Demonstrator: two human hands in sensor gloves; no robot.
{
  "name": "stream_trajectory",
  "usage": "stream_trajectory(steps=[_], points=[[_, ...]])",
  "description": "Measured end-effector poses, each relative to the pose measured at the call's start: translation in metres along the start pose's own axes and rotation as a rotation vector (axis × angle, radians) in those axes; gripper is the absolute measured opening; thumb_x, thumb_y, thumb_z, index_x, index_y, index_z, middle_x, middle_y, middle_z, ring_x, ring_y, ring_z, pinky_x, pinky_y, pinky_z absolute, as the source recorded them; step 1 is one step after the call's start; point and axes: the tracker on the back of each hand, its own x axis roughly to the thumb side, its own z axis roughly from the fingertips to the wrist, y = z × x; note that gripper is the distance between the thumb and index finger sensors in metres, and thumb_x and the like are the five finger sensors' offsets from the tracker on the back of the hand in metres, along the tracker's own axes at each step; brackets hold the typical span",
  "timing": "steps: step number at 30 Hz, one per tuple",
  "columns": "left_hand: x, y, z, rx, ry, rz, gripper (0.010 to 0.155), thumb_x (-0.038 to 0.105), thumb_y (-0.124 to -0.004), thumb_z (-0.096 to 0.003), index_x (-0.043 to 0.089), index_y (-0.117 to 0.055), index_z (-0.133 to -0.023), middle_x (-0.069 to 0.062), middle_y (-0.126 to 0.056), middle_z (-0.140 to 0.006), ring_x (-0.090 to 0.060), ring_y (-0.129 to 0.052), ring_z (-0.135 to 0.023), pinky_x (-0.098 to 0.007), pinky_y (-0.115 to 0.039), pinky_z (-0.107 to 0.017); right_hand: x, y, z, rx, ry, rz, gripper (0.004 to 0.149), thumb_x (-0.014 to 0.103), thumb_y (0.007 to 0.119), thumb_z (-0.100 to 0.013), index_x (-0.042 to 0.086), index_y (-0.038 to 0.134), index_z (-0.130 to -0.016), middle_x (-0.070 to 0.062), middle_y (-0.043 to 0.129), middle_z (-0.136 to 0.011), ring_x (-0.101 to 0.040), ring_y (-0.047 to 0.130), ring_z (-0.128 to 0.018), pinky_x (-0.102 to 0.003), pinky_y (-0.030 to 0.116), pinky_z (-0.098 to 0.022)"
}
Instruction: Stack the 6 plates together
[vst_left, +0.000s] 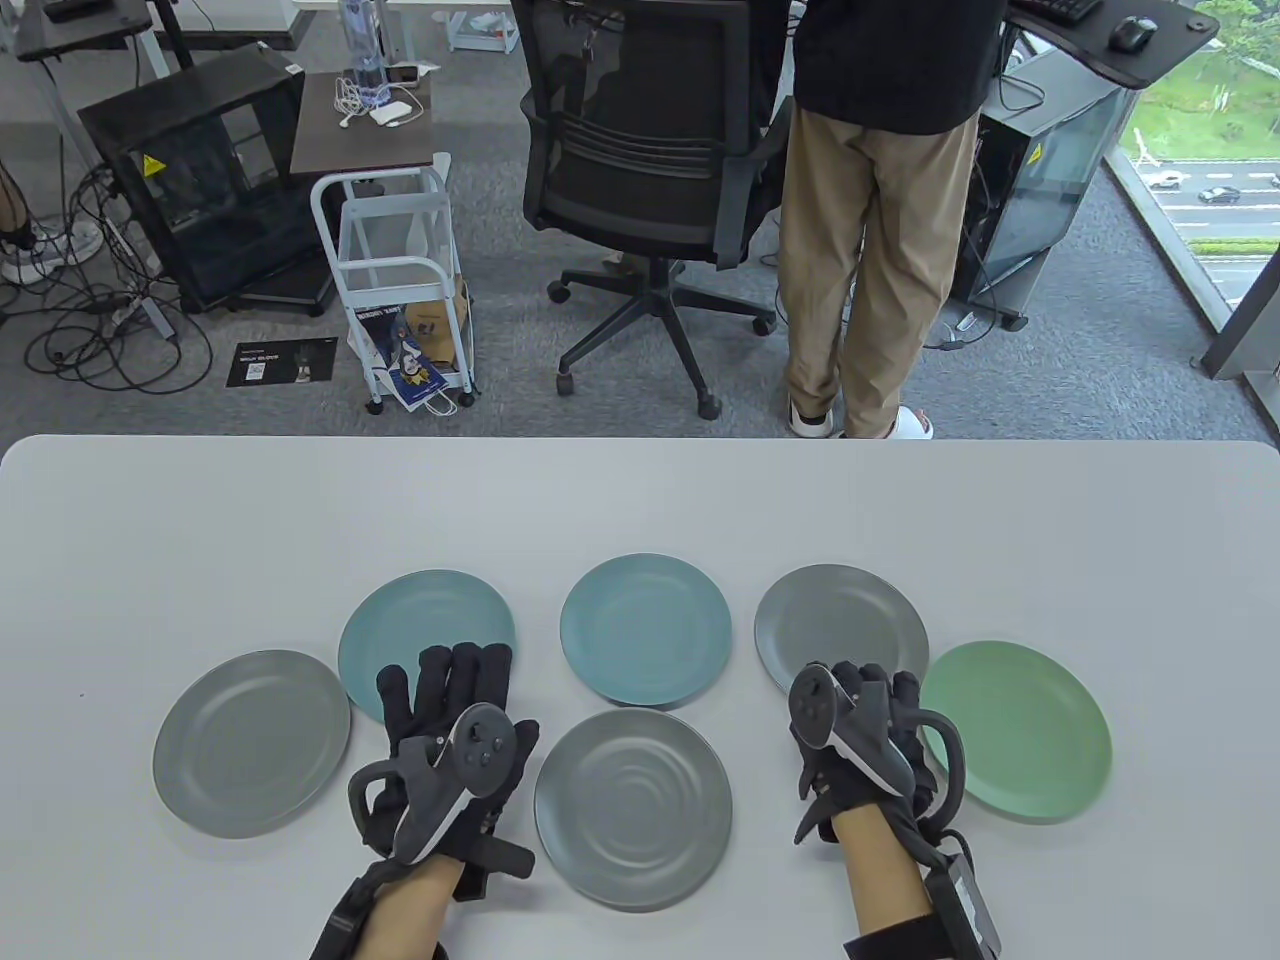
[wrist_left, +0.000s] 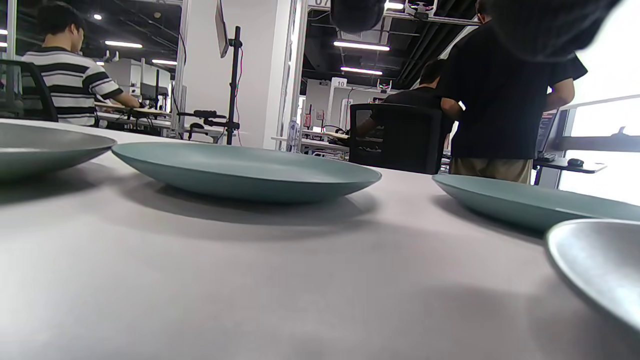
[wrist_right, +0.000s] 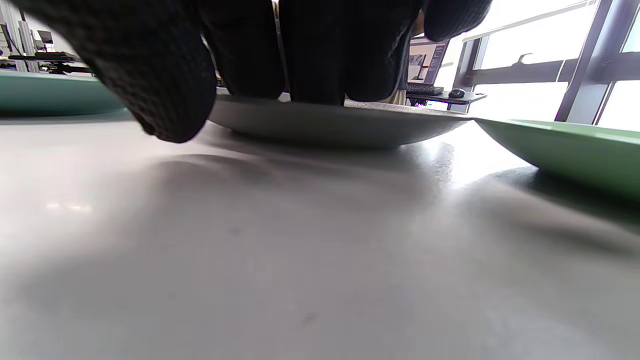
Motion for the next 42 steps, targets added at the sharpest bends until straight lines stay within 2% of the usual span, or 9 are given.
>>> stream_trajectory(steps=[2, 11, 24, 31, 36, 42], points=[[0.003, 0.000, 0.000, 0.009, -0.002, -0.036, 0.084, 0.064, -0.071, -0.0346, 0.049, -0.027, -0.104, 0.018, -0.035, -0.119, -0.010, -0.018, -0.116, -0.046, 0.001, -0.083, 0.001, 0.003, -0.001, 0.016, 0.000, 0.006, 0.055, 0.050, 0.081, -0.049, 0.031, 0.067, -0.098, 0.000, 0.076, -0.105, -0.028, 0.069, -0.099, -0.056, 0.043, -0.077], [0.005, -0.005, -0.001, -0.009, -0.004, -0.064, 0.084, 0.065, -0.071, -0.0344, 0.049, -0.027, -0.104, 0.018, -0.034, -0.119, -0.010, -0.017, -0.116, -0.047, 0.001, -0.082, 0.005, 0.002, -0.004, -0.045, -0.004, 0.068, 0.048, 0.042, 0.084, -0.047, 0.032, 0.074, -0.093, 0.002, 0.084, -0.097, -0.024, 0.079, -0.092, -0.054, 0.050, -0.076], [0.006, -0.006, -0.001, -0.013, -0.014, -0.055, 0.083, 0.065, -0.071, -0.0343, 0.049, -0.029, -0.104, 0.018, -0.037, -0.119, -0.010, -0.020, -0.116, -0.047, 0.000, -0.083, 0.009, 0.002, -0.004, -0.089, -0.014, 0.096, 0.045, 0.040, 0.088, -0.045, 0.031, 0.080, -0.088, 0.005, 0.091, -0.091, -0.021, 0.085, -0.087, -0.054, 0.052, -0.076], [0.006, -0.007, -0.001, -0.018, -0.012, -0.049, 0.083, 0.065, -0.071, -0.0342, 0.049, -0.029, -0.104, 0.018, -0.037, -0.119, -0.010, -0.020, -0.115, -0.047, 0.000, -0.083, 0.012, -0.004, 0.000, -0.200, -0.016, 0.081, 0.042, 0.040, 0.087, -0.045, 0.030, 0.082, -0.086, 0.007, 0.094, -0.087, -0.020, 0.089, -0.083, -0.052, 0.055, -0.076], [0.005, -0.007, -0.001, -0.017, -0.009, -0.043, 0.083, 0.065, -0.071, -0.0342, 0.049, -0.029, -0.104, 0.018, -0.037, -0.119, -0.010, -0.021, -0.115, -0.047, 0.000, -0.083, 0.014, -0.006, 0.003, -0.276, 0.008, 0.108, 0.040, 0.041, 0.090, -0.043, 0.031, 0.085, -0.082, 0.008, 0.097, -0.082, -0.018, 0.093, -0.078, -0.048, 0.060, -0.074], [0.004, -0.007, -0.001, -0.019, -0.007, -0.039, 0.082, 0.065, -0.070, -0.0343, 0.049, -0.030, -0.104, 0.018, -0.038, -0.119, -0.011, -0.021, -0.115, -0.047, 0.000, -0.083, 0.016, -0.011, 0.009, -0.419, 0.040, 0.131, 0.038, 0.043, 0.095, -0.039, 0.033, 0.088, -0.076, 0.011, 0.101, -0.073, -0.015, 0.097, -0.069, -0.044, 0.064, -0.073]])
